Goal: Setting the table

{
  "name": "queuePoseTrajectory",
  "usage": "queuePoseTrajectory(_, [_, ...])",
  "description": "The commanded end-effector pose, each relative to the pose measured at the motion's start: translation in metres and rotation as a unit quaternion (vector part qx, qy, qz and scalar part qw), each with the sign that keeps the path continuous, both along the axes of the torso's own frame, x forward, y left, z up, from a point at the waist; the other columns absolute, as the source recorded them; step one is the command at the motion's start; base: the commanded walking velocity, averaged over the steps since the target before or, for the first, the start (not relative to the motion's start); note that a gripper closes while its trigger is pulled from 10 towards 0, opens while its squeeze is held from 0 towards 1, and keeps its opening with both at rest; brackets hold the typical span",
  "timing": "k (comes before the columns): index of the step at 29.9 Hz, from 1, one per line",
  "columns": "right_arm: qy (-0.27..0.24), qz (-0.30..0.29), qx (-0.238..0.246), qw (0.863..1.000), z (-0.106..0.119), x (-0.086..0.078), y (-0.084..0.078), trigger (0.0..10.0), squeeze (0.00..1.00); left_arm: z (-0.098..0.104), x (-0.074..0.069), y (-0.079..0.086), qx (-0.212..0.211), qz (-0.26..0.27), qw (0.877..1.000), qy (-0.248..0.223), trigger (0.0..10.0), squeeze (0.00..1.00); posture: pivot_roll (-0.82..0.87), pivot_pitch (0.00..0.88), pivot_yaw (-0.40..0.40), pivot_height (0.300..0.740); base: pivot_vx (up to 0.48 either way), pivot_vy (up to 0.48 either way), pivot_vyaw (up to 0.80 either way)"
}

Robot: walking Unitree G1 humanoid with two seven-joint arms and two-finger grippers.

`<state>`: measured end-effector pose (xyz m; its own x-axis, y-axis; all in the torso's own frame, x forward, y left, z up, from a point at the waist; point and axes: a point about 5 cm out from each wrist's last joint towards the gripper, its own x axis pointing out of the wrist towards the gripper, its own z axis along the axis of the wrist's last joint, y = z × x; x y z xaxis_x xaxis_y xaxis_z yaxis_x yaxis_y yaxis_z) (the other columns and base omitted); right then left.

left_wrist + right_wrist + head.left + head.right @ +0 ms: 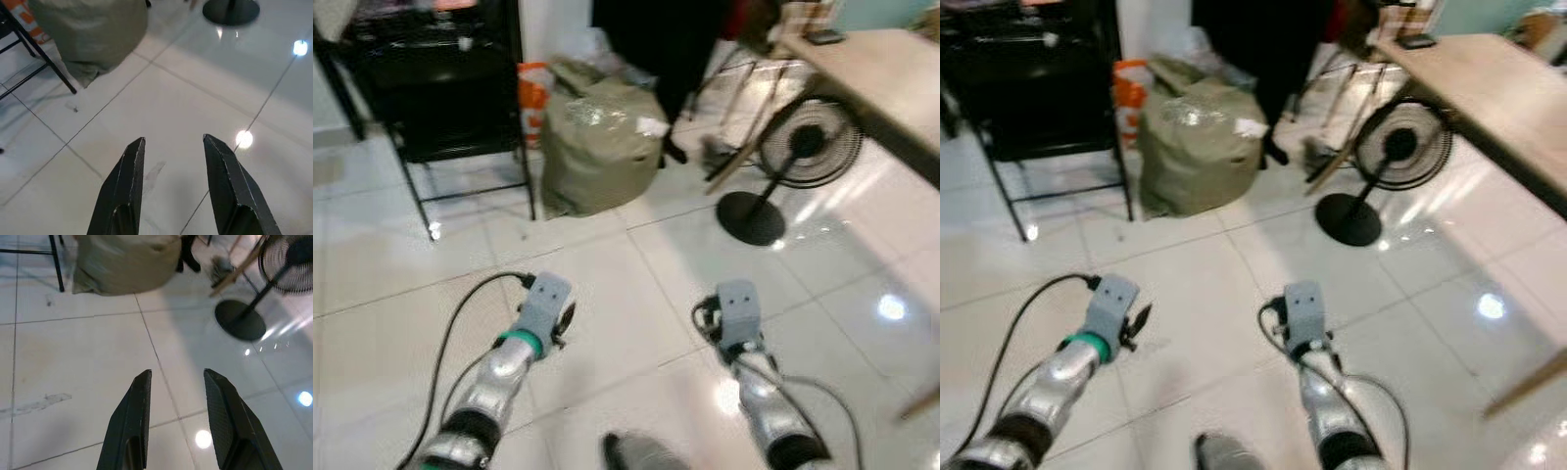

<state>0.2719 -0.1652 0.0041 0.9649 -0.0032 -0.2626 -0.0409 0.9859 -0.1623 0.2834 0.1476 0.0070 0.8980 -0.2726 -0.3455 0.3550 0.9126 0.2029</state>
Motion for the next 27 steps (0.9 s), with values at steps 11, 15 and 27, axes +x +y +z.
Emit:
queuePoseTrajectory(11, [0.003, -0.034, 0.019, 0.999, -0.005, -0.003, 0.007, 10.0, 0.00, 0.000, 0.003, -0.001, 0.015, -0.035, 0.999, 0.019, 10.0, 0.00, -0.05, 0.000, 0.097, 0.740, 0.000, 0.000, -0.80])
queuePoseTrajectory(15, [0.006, -0.030, 0.010, 0.999, -0.005, -0.004, 0.000, 10.0, 0.00, -0.002, 0.003, -0.006, 0.006, -0.029, 0.999, 0.023, 10.0, 0.00, -0.05, 0.000, 0.085, 0.740, 0.000, 0.000, -0.80])
queuePoseTrajectory(27, [0.008, -0.026, 0.008, 1.000, -0.006, -0.004, 0.000, 10.0, 0.00, -0.003, 0.002, -0.005, 0.004, -0.024, 0.999, 0.025, 10.0, 0.00, -0.05, 0.000, 0.071, 0.740, 0.000, 0.000, -0.80])
